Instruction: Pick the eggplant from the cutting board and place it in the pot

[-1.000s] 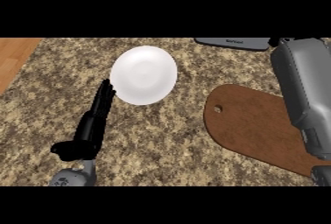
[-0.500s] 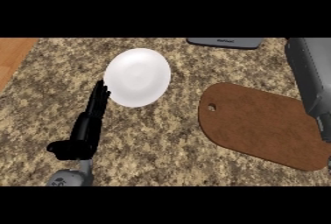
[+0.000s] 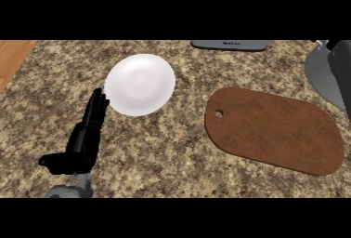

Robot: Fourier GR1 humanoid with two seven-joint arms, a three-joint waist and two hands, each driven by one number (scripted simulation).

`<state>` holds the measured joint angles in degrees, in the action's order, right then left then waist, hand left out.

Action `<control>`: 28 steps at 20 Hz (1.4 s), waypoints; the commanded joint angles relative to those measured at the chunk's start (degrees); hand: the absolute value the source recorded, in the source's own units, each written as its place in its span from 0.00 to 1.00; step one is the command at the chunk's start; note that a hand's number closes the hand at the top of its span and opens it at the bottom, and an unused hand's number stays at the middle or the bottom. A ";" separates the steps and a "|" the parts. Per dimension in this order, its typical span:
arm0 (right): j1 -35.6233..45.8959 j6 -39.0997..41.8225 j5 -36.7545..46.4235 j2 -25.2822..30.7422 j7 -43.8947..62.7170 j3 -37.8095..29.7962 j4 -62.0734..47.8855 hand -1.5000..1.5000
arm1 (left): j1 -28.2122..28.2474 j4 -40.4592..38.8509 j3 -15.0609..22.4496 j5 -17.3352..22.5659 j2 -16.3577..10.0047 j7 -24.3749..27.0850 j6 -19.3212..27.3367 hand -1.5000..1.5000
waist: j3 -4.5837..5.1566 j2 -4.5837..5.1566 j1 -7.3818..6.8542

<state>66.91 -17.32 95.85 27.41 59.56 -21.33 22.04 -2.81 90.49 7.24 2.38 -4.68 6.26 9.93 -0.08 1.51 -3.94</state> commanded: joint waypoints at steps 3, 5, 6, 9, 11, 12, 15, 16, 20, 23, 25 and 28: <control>-2.40 -6.77 -3.53 5.92 -3.02 -4.89 -3.94 1.00 | 0.80 2.01 -0.58 0.18 -0.90 -1.88 -0.18 0.50 | -0.09 -0.13 0.73; -3.53 -9.16 -4.65 4.50 -3.61 -5.76 -4.90 1.00 | 1.62 0.16 0.38 -0.05 0.64 0.84 -0.27 0.50 | -0.04 -0.28 1.14; -4.92 -9.59 -5.35 3.49 -3.38 -6.35 -5.68 1.00 | 1.02 4.04 0.79 -0.63 0.07 -3.84 0.70 0.50 | -0.08 -0.47 1.16; -6.39 -10.08 -9.03 5.47 -8.37 -9.41 -7.33 1.00 | 0.81 -0.19 -0.79 -0.54 0.33 1.30 0.43 0.50 | -0.06 -0.35 1.47; -8.62 -11.38 -10.54 4.69 -9.56 -10.84 -9.08 1.00 | -0.27 2.55 -0.18 -0.51 0.17 -2.50 0.63 0.50 | -0.16 -0.15 0.97; -9.33 -11.08 -10.45 6.18 -9.88 -10.99 -9.83 1.00 | 0.72 2.20 -0.71 0.16 -0.38 -1.22 -0.38 0.50 | -0.14 -0.05 0.74; -11.13 -10.54 -13.57 8.13 -11.92 -13.69 -10.57 1.00 | 0.09 -1.79 -0.85 -0.19 1.18 1.59 0.27 0.50 | -0.11 -0.05 1.55; -9.77 -11.50 -15.25 5.79 -8.39 -15.39 -10.46 1.00 | -0.78 1.53 -2.54 1.01 -1.28 -1.83 -0.77 0.50 | -0.16 -0.03 0.70; -13.09 -9.74 -17.45 6.33 -5.08 -17.78 -12.64 0.00 | 2.05 0.52 -0.02 0.68 1.25 0.56 -0.79 0.50 | -0.16 0.05 0.65; -13.31 -9.05 -22.61 7.15 -16.81 -20.80 -11.00 0.00 | -0.43 -2.80 -1.73 -0.15 0.83 1.76 0.03 0.50 | -0.14 -0.32 1.89; -14.05 -15.14 -23.86 5.73 -20.15 -21.56 -8.57 0.00 | 0.31 -0.08 -0.58 -0.76 1.11 -0.15 0.64 0.50 | -0.22 -0.25 1.21; -14.73 -25.55 -27.51 4.42 -26.28 -24.28 -3.26 0.00 | 0.85 -0.46 -1.70 0.12 0.31 0.65 -0.18 0.50 | -0.26 -0.44 1.76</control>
<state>53.59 -34.24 72.42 33.86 40.33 -42.75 15.43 -1.84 90.53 6.04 2.21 -4.33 6.68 9.85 0.69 0.49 -2.38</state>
